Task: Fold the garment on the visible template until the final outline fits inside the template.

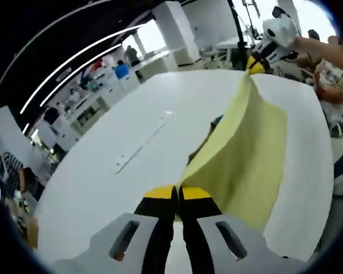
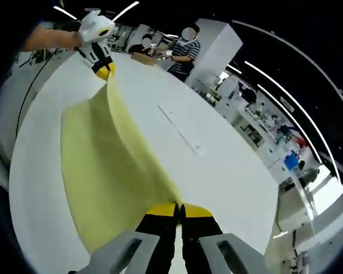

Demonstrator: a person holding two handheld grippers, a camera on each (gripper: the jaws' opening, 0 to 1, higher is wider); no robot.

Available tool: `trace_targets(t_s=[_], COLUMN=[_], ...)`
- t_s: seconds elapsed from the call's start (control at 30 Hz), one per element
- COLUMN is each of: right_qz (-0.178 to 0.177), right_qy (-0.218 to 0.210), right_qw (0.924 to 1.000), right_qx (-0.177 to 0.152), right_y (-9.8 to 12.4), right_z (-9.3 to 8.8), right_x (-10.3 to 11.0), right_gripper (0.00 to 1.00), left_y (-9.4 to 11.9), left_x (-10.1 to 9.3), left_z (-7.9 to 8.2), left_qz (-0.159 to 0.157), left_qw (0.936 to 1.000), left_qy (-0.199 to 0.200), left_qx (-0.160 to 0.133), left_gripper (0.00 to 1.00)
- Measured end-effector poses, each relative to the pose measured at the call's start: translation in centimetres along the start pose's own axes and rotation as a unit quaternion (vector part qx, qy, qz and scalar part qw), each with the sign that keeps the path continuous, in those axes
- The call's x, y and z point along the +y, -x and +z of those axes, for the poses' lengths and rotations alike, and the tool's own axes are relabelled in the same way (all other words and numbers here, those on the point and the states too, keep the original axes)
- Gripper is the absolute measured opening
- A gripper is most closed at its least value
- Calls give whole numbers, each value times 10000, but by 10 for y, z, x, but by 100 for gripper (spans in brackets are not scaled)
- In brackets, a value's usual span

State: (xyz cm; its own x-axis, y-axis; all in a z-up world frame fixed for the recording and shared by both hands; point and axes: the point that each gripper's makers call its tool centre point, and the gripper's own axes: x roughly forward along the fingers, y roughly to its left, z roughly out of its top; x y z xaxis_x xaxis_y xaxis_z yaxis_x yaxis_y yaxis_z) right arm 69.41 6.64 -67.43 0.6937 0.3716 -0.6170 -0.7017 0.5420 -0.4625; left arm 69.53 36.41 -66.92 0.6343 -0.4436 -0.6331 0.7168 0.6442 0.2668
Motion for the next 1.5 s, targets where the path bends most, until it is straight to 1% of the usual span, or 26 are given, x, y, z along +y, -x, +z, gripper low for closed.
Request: trace_targets(t_s=[0.03, 0.1, 0.2, 0.27, 0.37, 0.57, 0.6, 0.7, 0.77, 1.03, 1.13, 1.23, 1.3, 1.4, 1.5], right_qz=[8, 23, 81, 97, 182, 308, 330, 373, 482, 601, 625, 636, 629, 584, 609], right_qy=[18, 107, 95, 50, 0, -51, -65, -86, -111, -452, -510, -525, -585, -633, -647], right_qw=[10000, 9998, 9997, 9997, 9995, 9988, 9986, 9983, 9978, 9960, 9955, 9952, 9949, 9950, 9952], right_qx=[44, 139, 187, 207, 269, 385, 409, 438, 444, 474, 499, 523, 536, 508, 405], right_y=[-5, -12, -23, -31, -42, -61, -65, -73, -77, -91, -93, -95, -97, -97, -95], right_z=[-2, -7, -11, -15, -21, -33, -36, -40, -43, -54, -56, -58, -59, -58, -53], right_x=[0, 1, 1, 1, 2, 5, 6, 7, 10, 10, 13, 15, 15, 13, 13], right_gripper=[0, 0, 0, 0, 0, 0, 0, 0, 0, 0, 0, 0, 0, 4, 10], left_y=[-3, -10, -23, -33, -46, -68, -69, -78, -82, -93, -94, -94, -93, -92, -90], left_x=[1, 4, 7, 6, 7, 17, 17, 21, 20, 18, 17, 15, 16, 17, 16], left_z=[-1, -3, -11, -20, -27, -45, -45, -55, -59, -68, -70, -71, -72, -73, -74], left_qz=[-32, -30, -44, -64, -63, 27, 27, 35, 1, -57, -93, -135, -152, -115, -169], left_qw=[10000, 9999, 9998, 9994, 9989, 9976, 9975, 9968, 9964, 9957, 9957, 9959, 9959, 9958, 9963], left_qy=[93, 145, 169, 28, -96, 34, 42, 121, 178, 320, 410, 411, 453, 495, 279], left_qx=[2, -16, 120, 341, 444, 694, 703, 791, 823, 870, 832, 794, 764, 757, 798], left_gripper=[0, 0, 0, 1, 1, 1, 1, 1, 1, 1, 2, 2, 4, 8, 10])
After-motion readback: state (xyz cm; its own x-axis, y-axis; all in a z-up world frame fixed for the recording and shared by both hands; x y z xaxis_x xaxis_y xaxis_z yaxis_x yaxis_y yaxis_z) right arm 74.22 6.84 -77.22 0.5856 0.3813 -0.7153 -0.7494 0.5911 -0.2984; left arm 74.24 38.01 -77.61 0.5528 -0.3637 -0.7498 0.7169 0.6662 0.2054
